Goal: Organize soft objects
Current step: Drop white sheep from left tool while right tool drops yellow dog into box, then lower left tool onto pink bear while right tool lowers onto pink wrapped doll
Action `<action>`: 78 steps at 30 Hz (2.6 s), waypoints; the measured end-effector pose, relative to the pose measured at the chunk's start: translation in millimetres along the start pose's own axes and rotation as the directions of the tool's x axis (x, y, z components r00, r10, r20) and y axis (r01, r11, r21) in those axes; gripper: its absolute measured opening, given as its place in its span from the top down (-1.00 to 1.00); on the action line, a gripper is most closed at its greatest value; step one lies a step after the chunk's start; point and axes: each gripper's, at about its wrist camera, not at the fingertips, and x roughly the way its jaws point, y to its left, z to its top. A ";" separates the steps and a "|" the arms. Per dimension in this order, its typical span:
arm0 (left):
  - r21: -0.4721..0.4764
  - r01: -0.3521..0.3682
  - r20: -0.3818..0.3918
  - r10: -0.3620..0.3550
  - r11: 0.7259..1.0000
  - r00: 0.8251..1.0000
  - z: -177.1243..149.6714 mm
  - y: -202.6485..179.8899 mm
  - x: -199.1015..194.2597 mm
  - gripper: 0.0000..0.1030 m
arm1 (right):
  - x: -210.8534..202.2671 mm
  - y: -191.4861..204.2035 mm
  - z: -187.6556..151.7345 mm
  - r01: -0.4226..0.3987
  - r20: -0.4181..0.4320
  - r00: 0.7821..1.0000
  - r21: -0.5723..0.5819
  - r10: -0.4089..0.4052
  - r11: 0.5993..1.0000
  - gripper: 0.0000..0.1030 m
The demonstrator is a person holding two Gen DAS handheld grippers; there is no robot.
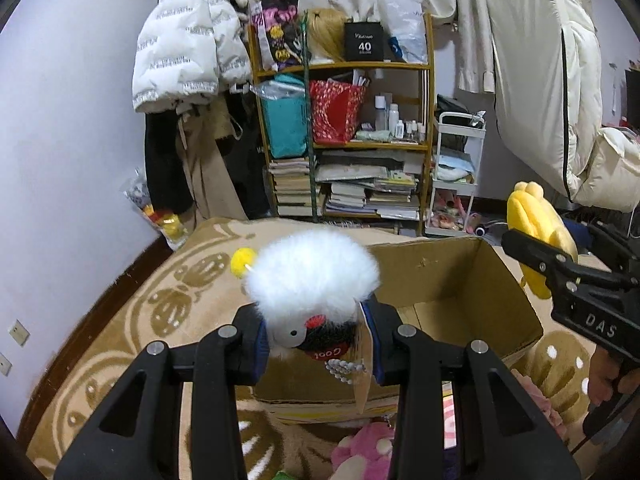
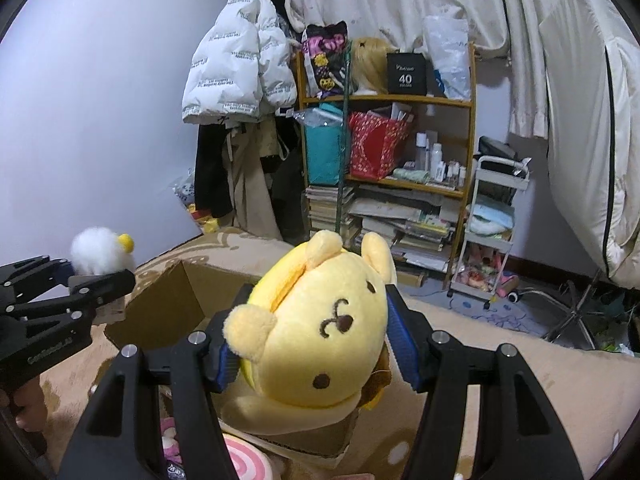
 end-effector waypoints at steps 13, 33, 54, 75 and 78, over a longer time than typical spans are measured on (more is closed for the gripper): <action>-0.089 0.047 -0.148 -0.060 0.995 0.987 -15.2 9.1 39.4 0.25 | 16.0 -0.6 -18.3 -0.091 -0.088 0.992 0.045 0.095 0.995 -0.30; -0.046 -0.022 -0.173 0.013 0.999 0.985 -28.5 12.6 23.5 -0.56 | 18.4 -1.5 -26.8 -0.157 -0.132 0.977 0.091 0.168 0.983 -0.83; -0.065 -0.082 -0.198 0.067 0.995 0.978 -39.7 34.3 -59.5 -0.87 | -67.5 -6.9 -21.3 -0.084 -0.072 0.993 0.124 0.093 0.989 -1.00; -0.041 -0.066 -0.252 0.053 0.997 0.966 -59.5 23.0 -87.7 -0.87 | -91.6 -26.5 -50.1 0.102 -0.227 0.972 0.189 -0.058 0.977 -1.00; -0.035 -0.064 -0.261 0.052 0.997 0.964 -61.4 20.6 -83.0 -0.87 | -85.4 -29.2 -54.8 0.121 -0.254 0.965 0.195 -0.069 0.973 -1.00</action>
